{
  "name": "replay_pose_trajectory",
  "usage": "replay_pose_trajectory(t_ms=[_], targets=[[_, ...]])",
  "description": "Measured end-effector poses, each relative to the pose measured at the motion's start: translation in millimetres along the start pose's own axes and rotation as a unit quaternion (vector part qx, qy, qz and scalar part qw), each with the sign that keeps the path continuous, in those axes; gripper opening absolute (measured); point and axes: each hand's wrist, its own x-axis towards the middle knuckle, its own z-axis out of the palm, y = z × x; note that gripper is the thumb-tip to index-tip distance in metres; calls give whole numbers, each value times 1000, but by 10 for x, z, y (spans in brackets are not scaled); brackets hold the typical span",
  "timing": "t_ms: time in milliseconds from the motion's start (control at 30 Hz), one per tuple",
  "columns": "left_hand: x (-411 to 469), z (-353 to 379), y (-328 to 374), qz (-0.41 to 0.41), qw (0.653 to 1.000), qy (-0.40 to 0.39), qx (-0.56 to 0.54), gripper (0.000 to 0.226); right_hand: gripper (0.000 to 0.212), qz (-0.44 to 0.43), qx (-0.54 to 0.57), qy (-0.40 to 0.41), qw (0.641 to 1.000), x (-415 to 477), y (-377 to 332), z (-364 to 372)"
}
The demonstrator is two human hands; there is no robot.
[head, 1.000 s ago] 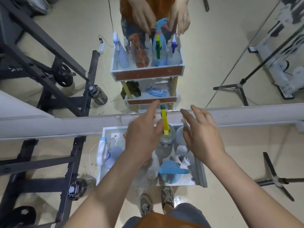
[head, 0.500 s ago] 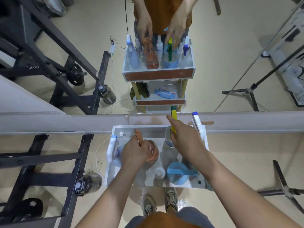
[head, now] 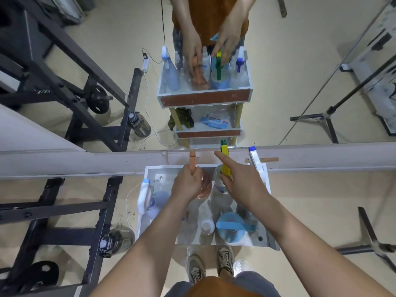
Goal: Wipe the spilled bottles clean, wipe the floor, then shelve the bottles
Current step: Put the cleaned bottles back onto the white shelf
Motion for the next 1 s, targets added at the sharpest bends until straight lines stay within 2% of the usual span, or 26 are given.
replay_pose_trajectory(t_ms=[300,400,500,533,600,633,667,700,767,800,833,867,900,933,1000], targets=[[-57,105,96,30,996,49,73,35,65,-7,-29,-24,999,7,-43,4],[-74,73,17,24,997,43,66,33,65,-14,-32,-30,999,-14,-70,24],[-85,39,45,-3,998,0,56,40,69,2,-35,-43,998,-24,-130,16],[-112,4,83,-16,998,-18,57,44,72,1,-69,-32,997,-52,-152,-12],[-235,-152,141,-6,996,-22,86,53,72,-61,-179,50,981,-146,-190,-117],[-336,-266,133,24,995,10,101,51,65,-107,-203,101,968,-221,-215,-181],[-460,-414,98,68,990,66,104,47,55,-133,-201,108,965,-303,-228,-251],[-593,-587,33,122,977,144,97,41,47,-138,-187,68,970,-396,-252,-340],[-748,-904,-202,199,940,262,91,40,47,-105,-190,-90,972,-538,-242,-375],[-750,-1029,-367,199,941,259,90,48,53,-90,-227,-160,956,-570,-234,-345],[-736,-1124,-515,179,957,207,91,61,56,-81,-272,-212,935,-596,-224,-289],[-718,-1176,-661,155,973,124,118,74,55,-79,-308,-238,918,-616,-208,-213],[-713,-1214,-759,148,972,44,179,85,50,-75,-335,-246,907,-640,-182,-129],[-717,-1235,-811,164,950,-4,264,91,41,-70,-350,-238,903,-655,-162,-70],[-663,-1244,-938,233,883,-25,408,94,27,-50,-382,-228,894,-684,-109,9]])
